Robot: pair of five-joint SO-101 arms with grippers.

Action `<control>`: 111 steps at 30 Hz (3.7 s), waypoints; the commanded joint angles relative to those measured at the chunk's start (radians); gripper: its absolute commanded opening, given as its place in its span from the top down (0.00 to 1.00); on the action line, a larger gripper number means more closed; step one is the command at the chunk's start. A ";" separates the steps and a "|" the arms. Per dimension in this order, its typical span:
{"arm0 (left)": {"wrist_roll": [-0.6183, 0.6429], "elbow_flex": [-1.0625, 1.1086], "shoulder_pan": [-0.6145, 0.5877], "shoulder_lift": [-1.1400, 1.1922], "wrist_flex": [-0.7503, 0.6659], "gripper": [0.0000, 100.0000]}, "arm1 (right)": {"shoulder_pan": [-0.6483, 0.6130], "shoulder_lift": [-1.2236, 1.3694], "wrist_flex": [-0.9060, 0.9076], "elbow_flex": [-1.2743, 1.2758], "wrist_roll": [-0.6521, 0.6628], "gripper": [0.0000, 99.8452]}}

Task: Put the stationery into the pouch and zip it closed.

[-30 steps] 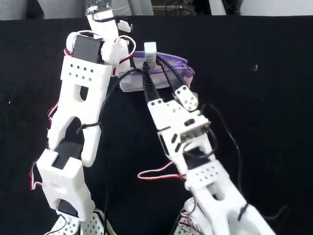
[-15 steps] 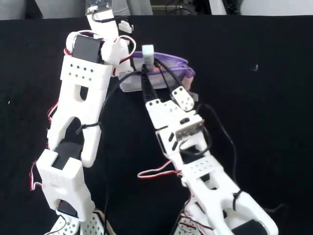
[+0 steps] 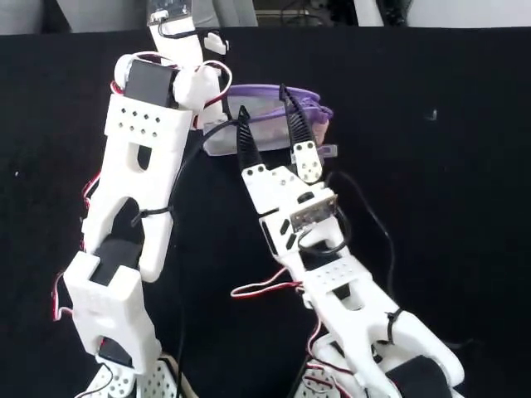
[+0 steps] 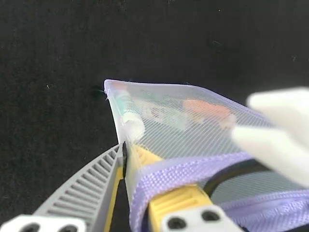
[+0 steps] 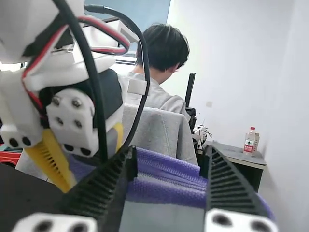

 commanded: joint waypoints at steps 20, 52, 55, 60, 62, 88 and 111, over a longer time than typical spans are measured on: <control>-0.003 0.010 -0.012 0.008 0.003 0.97 | 0.198 -0.512 0.669 -0.111 -0.169 0.77; -0.003 0.010 -0.044 0.008 0.005 0.97 | 0.176 -1.176 1.115 0.343 0.035 0.82; -0.003 0.010 -0.042 0.008 0.006 0.97 | 0.178 -1.176 1.108 0.343 0.034 0.85; -0.003 0.010 -0.041 0.008 0.006 0.97 | 0.183 -1.176 1.077 0.343 -0.006 0.82; -0.003 0.010 -0.041 0.008 0.006 0.97 | 0.183 -1.176 1.066 0.343 -0.008 0.82; -0.003 0.012 -0.042 0.008 0.008 0.97 | 0.249 -0.545 0.947 0.008 -0.055 0.82; -0.003 0.013 -0.042 0.008 0.008 0.97 | 0.278 -0.093 0.548 -0.096 -0.048 0.82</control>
